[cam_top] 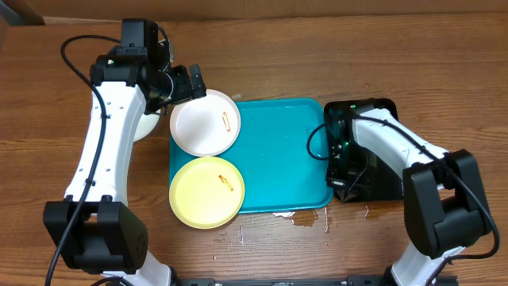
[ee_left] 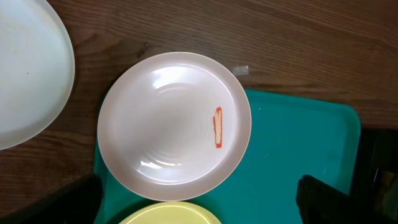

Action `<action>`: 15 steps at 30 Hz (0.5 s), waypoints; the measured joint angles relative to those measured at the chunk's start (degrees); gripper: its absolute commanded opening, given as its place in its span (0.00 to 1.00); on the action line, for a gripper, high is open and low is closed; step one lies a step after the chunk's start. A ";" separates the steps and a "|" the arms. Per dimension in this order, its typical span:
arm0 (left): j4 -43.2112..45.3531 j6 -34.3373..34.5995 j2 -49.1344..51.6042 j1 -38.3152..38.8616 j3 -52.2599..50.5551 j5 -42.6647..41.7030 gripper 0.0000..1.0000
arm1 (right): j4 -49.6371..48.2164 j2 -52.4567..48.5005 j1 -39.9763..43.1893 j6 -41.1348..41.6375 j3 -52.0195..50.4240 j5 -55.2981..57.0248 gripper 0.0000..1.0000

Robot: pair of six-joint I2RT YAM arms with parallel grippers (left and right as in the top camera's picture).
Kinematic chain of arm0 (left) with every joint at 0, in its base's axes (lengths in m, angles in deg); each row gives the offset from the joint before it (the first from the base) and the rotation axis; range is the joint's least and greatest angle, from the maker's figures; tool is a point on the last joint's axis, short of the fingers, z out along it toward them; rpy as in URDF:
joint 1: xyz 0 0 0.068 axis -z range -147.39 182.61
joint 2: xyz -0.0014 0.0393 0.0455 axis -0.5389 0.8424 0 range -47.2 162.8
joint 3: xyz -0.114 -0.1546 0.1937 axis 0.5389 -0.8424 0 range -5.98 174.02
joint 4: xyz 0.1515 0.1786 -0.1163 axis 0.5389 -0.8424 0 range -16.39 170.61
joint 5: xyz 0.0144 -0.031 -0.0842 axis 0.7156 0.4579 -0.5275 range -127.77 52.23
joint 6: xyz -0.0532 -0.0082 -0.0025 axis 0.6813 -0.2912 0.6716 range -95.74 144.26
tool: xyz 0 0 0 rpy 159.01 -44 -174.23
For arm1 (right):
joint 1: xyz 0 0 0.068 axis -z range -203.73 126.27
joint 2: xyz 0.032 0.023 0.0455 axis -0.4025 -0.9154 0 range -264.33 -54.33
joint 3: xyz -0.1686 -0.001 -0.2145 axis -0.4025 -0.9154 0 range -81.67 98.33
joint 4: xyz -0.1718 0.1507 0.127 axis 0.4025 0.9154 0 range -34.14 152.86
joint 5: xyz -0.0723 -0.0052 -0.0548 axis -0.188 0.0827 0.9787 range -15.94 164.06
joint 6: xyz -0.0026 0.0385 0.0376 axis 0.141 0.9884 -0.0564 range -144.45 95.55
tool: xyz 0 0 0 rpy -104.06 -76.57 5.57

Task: Clean dirty plates on tray and stack at the side
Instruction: 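Raise right gripper up and away from the black tray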

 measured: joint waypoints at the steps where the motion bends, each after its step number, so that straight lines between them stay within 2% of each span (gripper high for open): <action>1: 0.00 0.00 0.00 0.00 0.00 0.00 1.00 | 0.50 0.00 0.33 -0.22 0.66 0.07 0.10; 6: 0.00 0.00 0.00 0.00 0.00 0.00 1.00 | 3.37 -0.02 3.26 -2.21 10.21 0.24 0.26; 7: 0.00 -0.02 0.00 0.00 0.00 0.00 1.00 | 3.82 -0.02 4.17 -2.78 13.11 0.28 0.38; 8: 0.00 -0.02 0.00 0.00 0.00 0.02 1.00 | 4.17 -0.02 5.27 -3.61 16.33 0.28 0.63; 12: 0.00 -0.02 0.00 0.00 0.00 0.00 1.00 | 4.09 0.00 9.57 -6.56 25.66 0.46 0.65; 13: 0.00 0.00 0.00 0.00 0.00 0.02 1.00 | 3.52 0.00 10.49 -7.37 26.93 0.48 0.79; 14: 0.00 0.00 0.00 0.00 0.00 0.00 1.00 | 2.34 0.00 11.67 -8.50 28.11 0.48 0.99; 15: -0.02 0.00 0.00 0.00 0.00 0.00 1.00 | 1.40 0.00 12.41 -9.33 28.61 0.55 1.00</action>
